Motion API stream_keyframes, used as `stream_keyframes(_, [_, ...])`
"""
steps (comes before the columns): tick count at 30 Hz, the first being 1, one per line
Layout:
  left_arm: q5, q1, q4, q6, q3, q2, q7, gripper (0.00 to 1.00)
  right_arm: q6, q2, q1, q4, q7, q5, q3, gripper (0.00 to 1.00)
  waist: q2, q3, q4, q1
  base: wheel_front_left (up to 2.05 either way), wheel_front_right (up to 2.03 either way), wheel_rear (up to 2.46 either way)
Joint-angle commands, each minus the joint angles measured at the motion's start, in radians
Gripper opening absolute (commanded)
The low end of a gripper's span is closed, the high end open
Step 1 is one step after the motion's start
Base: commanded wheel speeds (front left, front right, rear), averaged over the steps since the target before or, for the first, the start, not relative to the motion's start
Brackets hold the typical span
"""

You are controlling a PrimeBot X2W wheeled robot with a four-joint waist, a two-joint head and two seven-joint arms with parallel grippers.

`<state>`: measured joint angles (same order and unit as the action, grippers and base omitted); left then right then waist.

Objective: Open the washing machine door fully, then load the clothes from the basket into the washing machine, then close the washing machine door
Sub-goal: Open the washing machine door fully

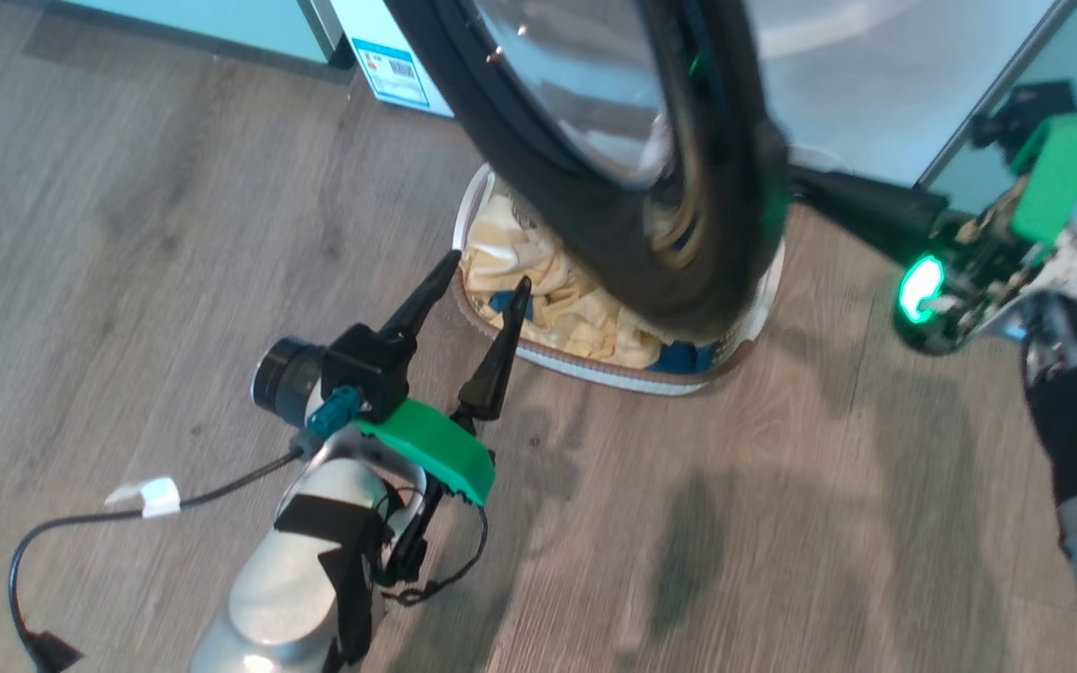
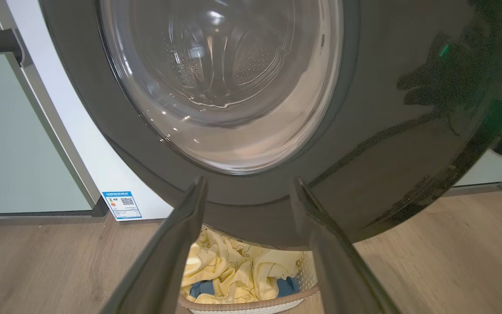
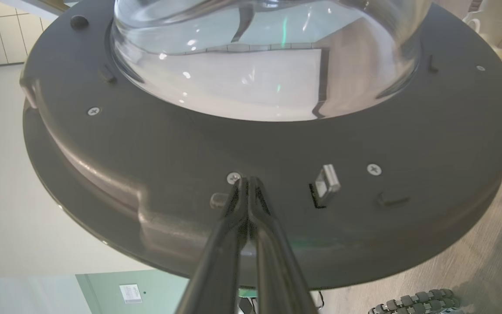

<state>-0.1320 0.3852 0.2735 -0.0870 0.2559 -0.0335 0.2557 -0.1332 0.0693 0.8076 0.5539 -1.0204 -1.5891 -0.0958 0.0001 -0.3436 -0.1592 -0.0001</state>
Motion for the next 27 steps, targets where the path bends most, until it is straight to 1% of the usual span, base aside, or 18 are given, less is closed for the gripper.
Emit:
stream_keyframes(1, [0.006, -0.004, -0.026, -0.006, -0.036, -0.017, 0.006, 1.00, 0.002, -0.019, 0.004, -0.059, 0.013, -0.024, -0.028, 0.00, -0.0001, 0.017, -0.001, 0.0001, 0.00, 0.00, 0.00])
stream_keyframes(14, [-0.004, -0.054, -0.002, -0.014, -0.018, -0.017, 0.006, 1.00, 0.002, -0.019, -0.104, -0.114, 0.109, -0.154, -0.224, 0.00, -0.0001, 0.110, -0.016, 0.0001, 0.00, 0.00, 0.00])
stream_keyframes(22, [-0.004, -0.075, 0.005, -0.018, -0.015, -0.017, 0.006, 1.00, 0.002, -0.019, -0.141, -0.115, 0.172, -0.214, -0.293, 0.00, -0.0001, 0.150, -0.026, 0.0001, 0.00, 0.00, 0.00])
stream_keyframes(27, [-0.001, -0.080, 0.006, -0.019, -0.020, -0.017, 0.006, 1.00, 0.002, -0.019, -0.149, -0.112, 0.199, -0.230, -0.307, 0.00, -0.0001, 0.157, -0.026, 0.0001, 0.00, 0.00, 0.00])
